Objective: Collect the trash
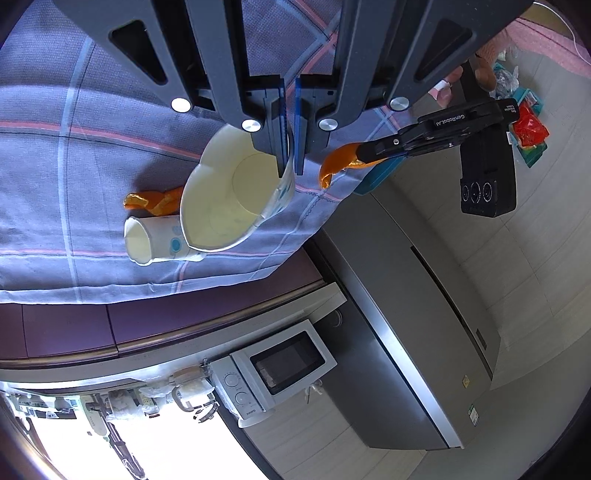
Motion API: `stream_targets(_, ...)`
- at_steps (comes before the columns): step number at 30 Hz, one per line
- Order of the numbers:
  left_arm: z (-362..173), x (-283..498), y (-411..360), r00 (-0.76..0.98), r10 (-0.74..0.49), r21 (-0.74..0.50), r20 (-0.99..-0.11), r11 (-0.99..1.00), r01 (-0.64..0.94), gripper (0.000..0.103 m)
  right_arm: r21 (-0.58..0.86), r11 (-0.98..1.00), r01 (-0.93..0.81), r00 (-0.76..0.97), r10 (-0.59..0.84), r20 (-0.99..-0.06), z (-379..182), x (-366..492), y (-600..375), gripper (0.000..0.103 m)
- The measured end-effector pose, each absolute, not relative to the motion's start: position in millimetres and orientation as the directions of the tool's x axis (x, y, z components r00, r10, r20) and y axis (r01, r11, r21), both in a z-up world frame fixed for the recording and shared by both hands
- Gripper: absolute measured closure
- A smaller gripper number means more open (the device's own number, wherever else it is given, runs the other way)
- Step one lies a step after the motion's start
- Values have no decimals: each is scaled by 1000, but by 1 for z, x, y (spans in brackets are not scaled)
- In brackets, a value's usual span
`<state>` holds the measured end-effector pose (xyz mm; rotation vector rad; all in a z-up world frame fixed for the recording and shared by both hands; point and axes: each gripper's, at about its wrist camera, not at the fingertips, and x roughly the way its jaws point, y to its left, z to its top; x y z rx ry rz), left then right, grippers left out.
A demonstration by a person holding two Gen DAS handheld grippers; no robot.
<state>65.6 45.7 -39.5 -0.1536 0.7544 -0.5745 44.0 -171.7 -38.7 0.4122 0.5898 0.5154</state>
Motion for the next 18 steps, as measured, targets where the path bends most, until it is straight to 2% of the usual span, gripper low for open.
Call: stream_targets(18, -32, 49, 89, 641, -488, -318, -593, 873, 370, 86, 510, 746, -429, 636, 650, -415, -38, 59, -128, 101)
